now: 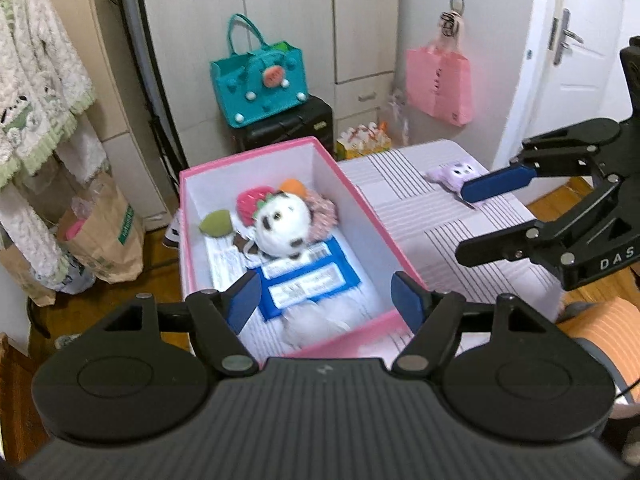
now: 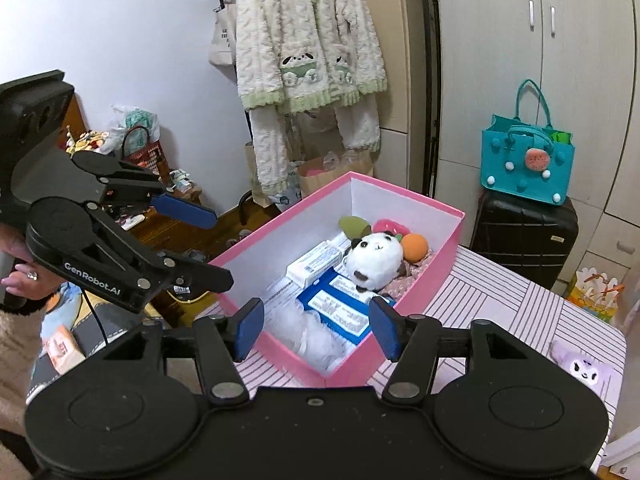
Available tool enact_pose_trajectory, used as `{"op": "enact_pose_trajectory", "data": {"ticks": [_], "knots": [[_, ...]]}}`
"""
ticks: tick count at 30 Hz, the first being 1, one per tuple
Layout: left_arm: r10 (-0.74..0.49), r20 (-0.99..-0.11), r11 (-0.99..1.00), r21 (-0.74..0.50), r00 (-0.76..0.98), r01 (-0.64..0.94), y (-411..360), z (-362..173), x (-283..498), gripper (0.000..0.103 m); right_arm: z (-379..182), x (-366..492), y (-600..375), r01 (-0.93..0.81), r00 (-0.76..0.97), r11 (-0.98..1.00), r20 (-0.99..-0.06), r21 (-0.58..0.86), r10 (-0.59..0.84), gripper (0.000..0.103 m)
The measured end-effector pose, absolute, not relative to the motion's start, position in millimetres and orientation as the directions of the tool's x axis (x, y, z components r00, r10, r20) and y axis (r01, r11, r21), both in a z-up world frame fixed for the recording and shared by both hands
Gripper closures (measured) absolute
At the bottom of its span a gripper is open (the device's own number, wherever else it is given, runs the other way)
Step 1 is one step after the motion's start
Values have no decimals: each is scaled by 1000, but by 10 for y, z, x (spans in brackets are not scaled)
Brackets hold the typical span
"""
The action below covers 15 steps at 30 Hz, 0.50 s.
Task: Organize soft objects
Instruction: 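Withdraw both open tools from the box toward the lilac plush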
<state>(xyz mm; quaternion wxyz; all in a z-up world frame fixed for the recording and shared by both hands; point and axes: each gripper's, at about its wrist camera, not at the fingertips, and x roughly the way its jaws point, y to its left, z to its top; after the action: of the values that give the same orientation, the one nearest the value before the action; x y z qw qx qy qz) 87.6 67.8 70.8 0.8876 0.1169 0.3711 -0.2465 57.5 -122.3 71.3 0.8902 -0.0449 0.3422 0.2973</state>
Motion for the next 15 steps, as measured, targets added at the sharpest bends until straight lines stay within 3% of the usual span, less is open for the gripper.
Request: {"op": "enact_pose_trajectory", "data": {"ticks": [11, 15], "knots": [[-357, -771, 824, 5, 527, 566, 541, 608, 592, 31, 673, 198, -1339, -571, 575, 812, -648, 121, 500, 37], [-328, -788, 827, 27, 521, 561, 449, 549, 499, 17, 599, 65, -1418, -563, 571, 817, -654, 128, 496, 36]]}}
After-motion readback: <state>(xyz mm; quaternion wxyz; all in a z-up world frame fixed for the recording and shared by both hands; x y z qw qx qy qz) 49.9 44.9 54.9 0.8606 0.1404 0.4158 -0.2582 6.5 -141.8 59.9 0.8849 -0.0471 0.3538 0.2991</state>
